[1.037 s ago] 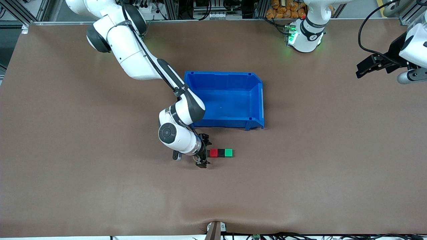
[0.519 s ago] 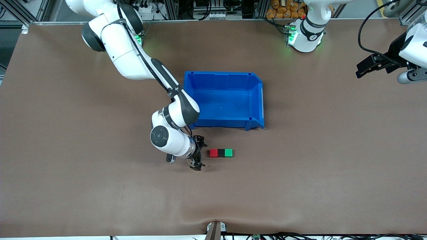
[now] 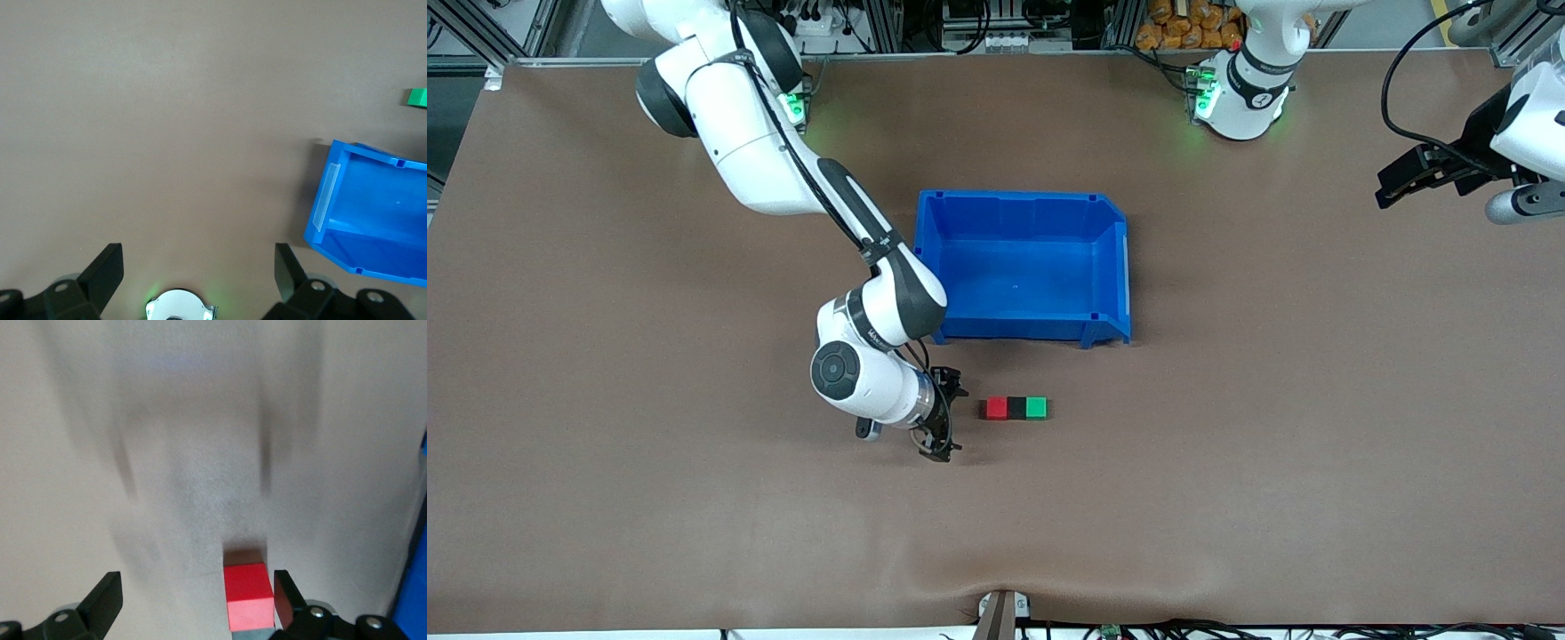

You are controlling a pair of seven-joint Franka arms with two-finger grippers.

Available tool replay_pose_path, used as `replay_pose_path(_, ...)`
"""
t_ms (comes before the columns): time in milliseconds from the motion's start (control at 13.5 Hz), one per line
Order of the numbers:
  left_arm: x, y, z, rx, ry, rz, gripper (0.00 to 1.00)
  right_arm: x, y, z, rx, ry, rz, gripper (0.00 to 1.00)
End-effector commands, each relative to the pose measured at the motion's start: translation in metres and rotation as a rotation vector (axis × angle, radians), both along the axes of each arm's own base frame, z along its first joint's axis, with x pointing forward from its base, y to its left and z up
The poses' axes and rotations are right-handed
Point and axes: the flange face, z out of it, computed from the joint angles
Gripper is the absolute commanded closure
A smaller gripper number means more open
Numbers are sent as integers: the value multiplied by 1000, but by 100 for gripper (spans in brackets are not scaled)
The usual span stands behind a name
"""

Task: Attach green and red cubes to black cube
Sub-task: 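Open the right gripper and release the red cube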

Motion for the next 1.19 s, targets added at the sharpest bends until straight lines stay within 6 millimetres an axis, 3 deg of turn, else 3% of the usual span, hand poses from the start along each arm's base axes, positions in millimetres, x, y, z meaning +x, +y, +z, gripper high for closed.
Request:
replay_pose_path(0, -5, 1, 13, -10, -25, 3, 0, 4, -11, 8, -28, -6, 12, 0)
replay_pose_path(593, -5, -1, 29, -13, -60, 1, 0, 15, -26, 32, -43, -81, 116, 0)
replay_pose_path(1111, -6, -4, 34, -14, -69, -7, 0, 15, -33, 37, -47, -71, 156, 0)
